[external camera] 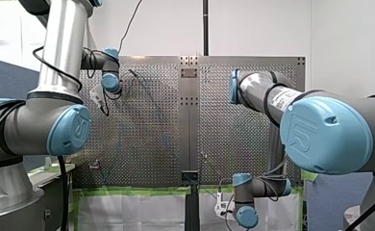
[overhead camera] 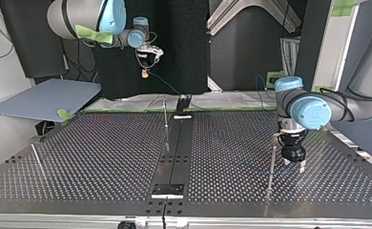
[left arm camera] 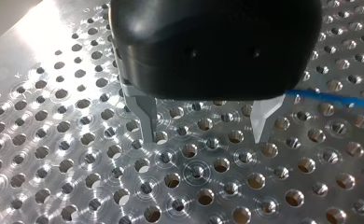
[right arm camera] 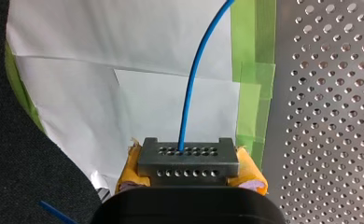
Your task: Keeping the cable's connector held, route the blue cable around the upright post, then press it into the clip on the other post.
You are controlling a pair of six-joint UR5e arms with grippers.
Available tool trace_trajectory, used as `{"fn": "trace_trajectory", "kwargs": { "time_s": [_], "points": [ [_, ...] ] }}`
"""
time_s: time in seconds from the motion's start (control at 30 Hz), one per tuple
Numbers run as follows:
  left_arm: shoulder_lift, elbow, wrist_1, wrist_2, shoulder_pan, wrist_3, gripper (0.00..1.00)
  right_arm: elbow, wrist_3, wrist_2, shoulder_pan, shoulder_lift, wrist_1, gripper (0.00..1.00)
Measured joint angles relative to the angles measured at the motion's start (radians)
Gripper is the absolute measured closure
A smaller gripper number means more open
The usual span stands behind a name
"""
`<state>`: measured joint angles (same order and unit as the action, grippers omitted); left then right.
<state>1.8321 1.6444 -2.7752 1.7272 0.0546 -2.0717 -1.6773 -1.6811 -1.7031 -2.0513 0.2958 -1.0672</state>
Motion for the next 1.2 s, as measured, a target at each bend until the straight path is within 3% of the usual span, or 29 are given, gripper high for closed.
{"fn": "trace_trajectory", "kwargs": {
  "time_s": [0.23,0.6,0.77,0.97,1.2],
  "points": [
    [0.0,0.0,0.0,0.0,0.0,-0.001,0.0,-0.005,0.012,-0.001,-0.003,0.006,-0.003,1.0],
    [0.0,0.0,-0.002,-0.009,0.0,-0.014,0.0,-0.074,0.014,-0.007,0.0,0.096,-0.072,1.0],
    [0.0,0.0,-0.003,-0.026,0.0,-0.047,0.0,-0.085,0.01,-0.01,0.002,0.116,-0.088,1.0],
    [0.0,0.0,-0.014,-0.034,0.0,-0.089,0.0,-0.086,-0.007,-0.01,0.005,0.119,-0.091,1.0],
    [-0.001,0.0,-0.018,-0.06,0.0,-0.147,0.0,-0.086,-0.011,-0.009,0.005,0.119,-0.09,1.0]
  ]
}}
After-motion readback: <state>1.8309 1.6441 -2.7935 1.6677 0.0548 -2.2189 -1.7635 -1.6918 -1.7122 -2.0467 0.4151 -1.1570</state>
